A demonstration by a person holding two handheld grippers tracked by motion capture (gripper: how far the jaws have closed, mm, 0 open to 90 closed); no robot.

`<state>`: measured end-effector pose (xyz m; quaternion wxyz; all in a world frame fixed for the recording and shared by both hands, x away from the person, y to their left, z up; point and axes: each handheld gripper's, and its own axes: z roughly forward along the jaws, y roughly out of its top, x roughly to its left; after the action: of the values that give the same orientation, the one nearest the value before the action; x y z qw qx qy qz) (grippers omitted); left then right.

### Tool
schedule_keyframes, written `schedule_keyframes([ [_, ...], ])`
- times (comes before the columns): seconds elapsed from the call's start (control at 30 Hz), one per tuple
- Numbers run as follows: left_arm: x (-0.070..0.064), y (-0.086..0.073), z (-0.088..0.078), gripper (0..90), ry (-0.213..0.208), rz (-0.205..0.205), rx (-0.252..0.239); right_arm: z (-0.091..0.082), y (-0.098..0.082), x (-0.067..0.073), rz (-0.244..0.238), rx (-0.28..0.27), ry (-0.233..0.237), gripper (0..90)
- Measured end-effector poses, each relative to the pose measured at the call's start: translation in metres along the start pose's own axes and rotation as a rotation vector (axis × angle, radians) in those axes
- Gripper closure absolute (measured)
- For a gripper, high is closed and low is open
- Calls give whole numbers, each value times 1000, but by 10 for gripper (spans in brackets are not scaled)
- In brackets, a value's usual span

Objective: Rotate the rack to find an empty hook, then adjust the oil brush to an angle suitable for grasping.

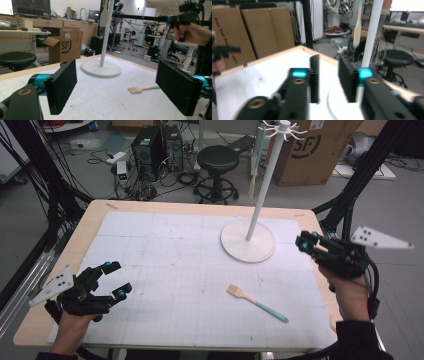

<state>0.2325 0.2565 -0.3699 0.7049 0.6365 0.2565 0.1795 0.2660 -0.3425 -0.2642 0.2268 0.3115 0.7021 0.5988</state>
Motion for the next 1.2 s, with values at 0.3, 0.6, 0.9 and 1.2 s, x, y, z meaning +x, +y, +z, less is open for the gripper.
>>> schedule_keyframes([
  [0.3,-13,-3,2,171,22,22,10,-26,-84,20,47,65,-135,302],
  [0.6,-19,-4,4,172,33,31,14,-42,-139,32,118,14,-195,305],
  [0.9,-24,-4,6,171,14,33,9,-49,-137,40,103,24,-222,275],
  [1.2,-24,-7,7,173,3,31,18,-46,-157,51,92,92,-189,532],
])
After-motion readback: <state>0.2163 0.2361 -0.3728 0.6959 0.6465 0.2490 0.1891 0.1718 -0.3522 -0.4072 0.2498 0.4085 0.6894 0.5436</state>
